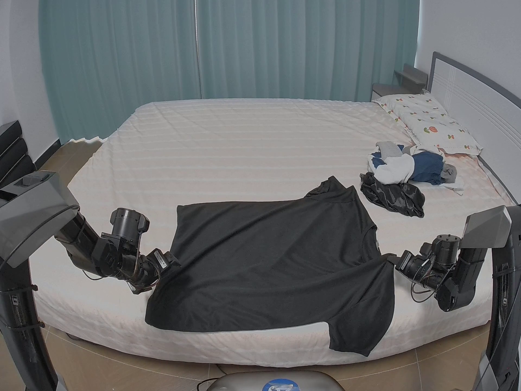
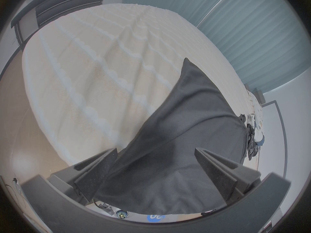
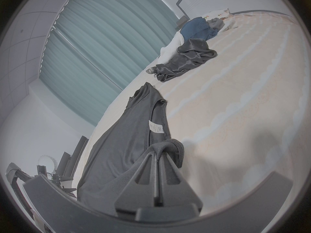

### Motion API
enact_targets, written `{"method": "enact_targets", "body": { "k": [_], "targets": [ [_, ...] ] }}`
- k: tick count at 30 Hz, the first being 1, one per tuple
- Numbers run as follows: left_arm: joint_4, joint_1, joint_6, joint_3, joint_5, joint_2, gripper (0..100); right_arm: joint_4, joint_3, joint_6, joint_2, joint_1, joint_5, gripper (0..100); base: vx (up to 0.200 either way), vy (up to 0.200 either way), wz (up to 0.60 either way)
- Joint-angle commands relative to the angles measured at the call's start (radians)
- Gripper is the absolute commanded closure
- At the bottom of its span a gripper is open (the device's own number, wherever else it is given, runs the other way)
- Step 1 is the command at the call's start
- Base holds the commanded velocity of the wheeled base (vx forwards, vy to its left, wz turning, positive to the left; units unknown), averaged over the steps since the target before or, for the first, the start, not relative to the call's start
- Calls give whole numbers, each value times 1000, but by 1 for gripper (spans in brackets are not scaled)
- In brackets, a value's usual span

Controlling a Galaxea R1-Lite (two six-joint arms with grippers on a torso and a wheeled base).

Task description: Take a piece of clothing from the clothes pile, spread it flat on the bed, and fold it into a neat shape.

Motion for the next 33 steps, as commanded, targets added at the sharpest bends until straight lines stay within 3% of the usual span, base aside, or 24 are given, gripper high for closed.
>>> {"method": "enact_targets", "body": {
  "k": [1, 2, 14, 22, 23, 27, 33],
  "targets": [
    [-29, -11, -3, -6, 7, 53, 0, -1, -24, 0, 20, -9, 1, 100, 0, 0, 0],
    [-59, -10, -3, -8, 10, 62, 0, -1, -37, 0, 23, -20, 1, 0, 0, 0, 0],
    [-200, -8, 6, -84, 87, 171, 0, -18, 9, 2, 22, -27, 2, 0, 0, 0, 0],
    [-209, -7, 14, -107, 91, 193, 0, -35, 115, -1, -21, -23, 27, 0, 0, 0, 0],
    [-207, -7, 14, -109, 91, 193, 100, -41, 126, -1, -27, -24, 36, 0, 0, 0, 0],
    [-207, -2, 10, -116, 95, 194, 100, -46, 175, -6, -36, -18, 79, 0, 0, 0, 0],
    [-210, 12, -7, -141, 145, 204, 100, -44, 181, -60, -16, -10, 79, 0, 0, 0, 0]
  ]
}}
